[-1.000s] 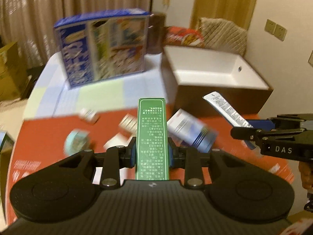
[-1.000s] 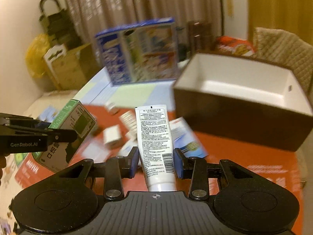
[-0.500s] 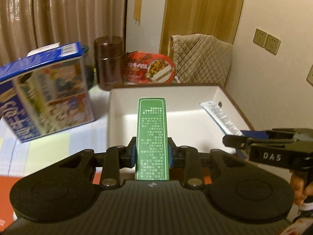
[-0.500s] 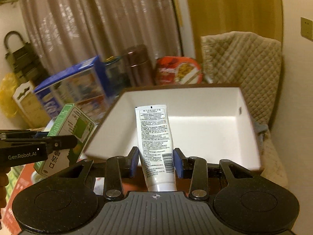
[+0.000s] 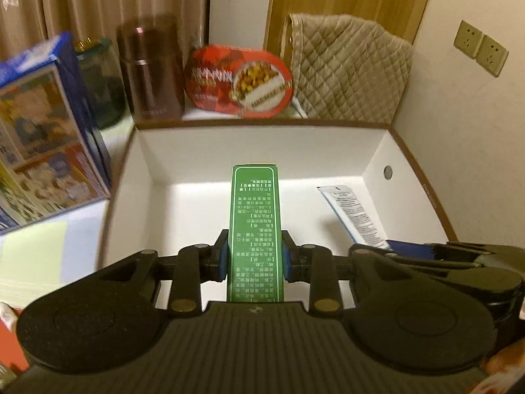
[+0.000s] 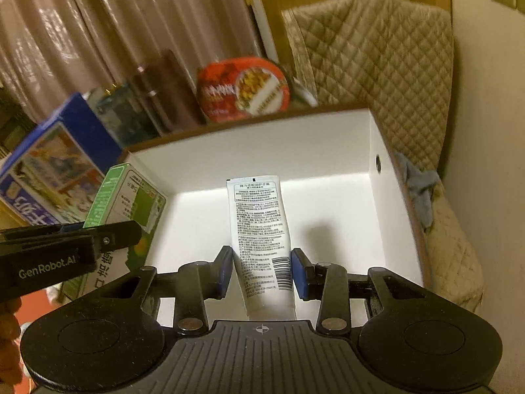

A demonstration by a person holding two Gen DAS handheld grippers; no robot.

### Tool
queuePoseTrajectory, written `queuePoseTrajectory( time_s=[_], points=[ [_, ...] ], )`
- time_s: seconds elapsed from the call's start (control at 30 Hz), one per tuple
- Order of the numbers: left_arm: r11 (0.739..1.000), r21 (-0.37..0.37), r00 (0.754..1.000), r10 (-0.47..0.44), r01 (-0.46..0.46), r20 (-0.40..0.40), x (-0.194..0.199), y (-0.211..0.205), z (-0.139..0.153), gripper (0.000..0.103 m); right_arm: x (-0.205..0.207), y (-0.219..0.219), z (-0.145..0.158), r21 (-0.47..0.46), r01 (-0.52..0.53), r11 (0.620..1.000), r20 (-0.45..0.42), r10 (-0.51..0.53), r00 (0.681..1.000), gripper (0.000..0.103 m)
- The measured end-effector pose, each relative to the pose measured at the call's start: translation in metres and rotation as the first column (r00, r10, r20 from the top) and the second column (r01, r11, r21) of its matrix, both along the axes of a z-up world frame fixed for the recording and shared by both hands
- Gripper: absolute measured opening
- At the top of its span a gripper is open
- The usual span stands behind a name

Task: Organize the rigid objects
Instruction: 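Carry the green carton and white tube with both tools into the brown box, then open both tools to drop the carton and tube inside the box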

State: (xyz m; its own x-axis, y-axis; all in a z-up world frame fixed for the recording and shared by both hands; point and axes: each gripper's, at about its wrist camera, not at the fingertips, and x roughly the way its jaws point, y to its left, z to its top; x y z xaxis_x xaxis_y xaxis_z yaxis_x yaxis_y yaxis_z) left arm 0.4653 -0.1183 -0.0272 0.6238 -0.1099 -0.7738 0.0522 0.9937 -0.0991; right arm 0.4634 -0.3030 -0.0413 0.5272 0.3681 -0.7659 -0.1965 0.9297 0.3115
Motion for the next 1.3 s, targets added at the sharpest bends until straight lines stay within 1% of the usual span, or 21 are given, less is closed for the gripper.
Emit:
queuePoseTrajectory(
  time_s=[0.2, 0.27, 0.33, 0.43, 0.53, 0.7, 0.83, 0.87, 0.9, 0.93, 0.97, 1.03, 1.17, 1.3],
  points=[
    [1.000, 0.002, 0.999, 0.004, -0.004, -0.045, 0.012, -0.005, -0.019, 0.026, 0.009, 0.005, -0.017, -0.018, -0.003, 1.000, -0.041, 0.003, 0.999, 0.035],
    [1.000, -0.011, 0.998, 0.002, -0.003, -0.055, 0.016, -0.005, -0.022, 0.026, 0.012, 0.005, -0.020, -0.018, -0.004, 1.000, -0.051, 0.004, 0.999, 0.035],
    [1.000, -0.026, 0.999, -0.003, 0.001, -0.055, 0.017, -0.004, -0.022, 0.026, 0.015, 0.005, -0.022, -0.021, -0.004, 1.000, -0.055, 0.003, 0.998, 0.035],
    [1.000, -0.011, 0.999, -0.009, 0.008, -0.042, 0.019, -0.007, -0.020, 0.031, 0.017, 0.005, -0.023, -0.022, -0.006, 1.000, -0.057, 0.004, 0.998, 0.035],
    [1.000, 0.000, 0.999, -0.016, 0.016, -0.046, 0.019, -0.008, -0.019, 0.032, 0.018, 0.006, -0.023, -0.021, -0.011, 1.000, -0.058, 0.009, 0.998, 0.035],
    [1.000, 0.001, 0.999, 0.001, -0.001, -0.054, 0.017, -0.004, -0.020, 0.033, 0.019, 0.005, -0.025, -0.021, -0.009, 1.000, -0.060, 0.008, 0.998, 0.035],
    [1.000, 0.011, 0.999, 0.019, -0.019, -0.050, 0.010, -0.001, -0.017, 0.039, 0.018, 0.007, -0.024, -0.012, -0.021, 1.000, -0.027, 0.020, 0.999, 0.036],
    [1.000, 0.014, 0.998, 0.028, -0.027, -0.048, 0.008, 0.001, -0.015, 0.041, 0.018, 0.009, -0.023, -0.021, -0.027, 0.999, -0.015, 0.027, 1.000, 0.038],
    [0.999, 0.018, 0.998, 0.035, -0.035, -0.047, 0.005, 0.003, -0.014, 0.042, 0.017, 0.012, -0.022, -0.033, -0.038, 0.999, -0.011, 0.038, 0.999, 0.047],
    [0.999, 0.020, 0.998, 0.041, -0.040, -0.045, 0.002, 0.005, -0.012, 0.045, 0.016, 0.013, -0.021, -0.041, -0.048, 0.998, -0.005, 0.048, 0.999, 0.054],
    [0.999, 0.020, 0.998, 0.044, -0.043, -0.041, -0.001, 0.007, -0.010, 0.048, 0.013, 0.013, -0.020, -0.037, -0.053, 0.998, 0.009, 0.053, 0.999, 0.063],
    [0.998, 0.022, 0.998, 0.053, -0.053, -0.033, -0.010, 0.012, -0.005, 0.053, 0.009, 0.012, -0.018, -0.026, -0.056, 0.998, 0.023, 0.057, 0.998, 0.063],
    [0.997, 0.014, 0.997, 0.077, -0.077, -0.023, -0.031, 0.024, 0.004, 0.053, -0.003, 0.010, -0.013, -0.008, -0.081, 0.997, 0.035, 0.081, 0.996, 0.063],
    [0.995, 0.000, 0.995, 0.097, -0.097, -0.017, -0.053, 0.038, 0.012, 0.053, -0.018, 0.009, -0.005, 0.014, -0.082, 0.997, 0.052, 0.081, 0.995, 0.063]
  ],
)
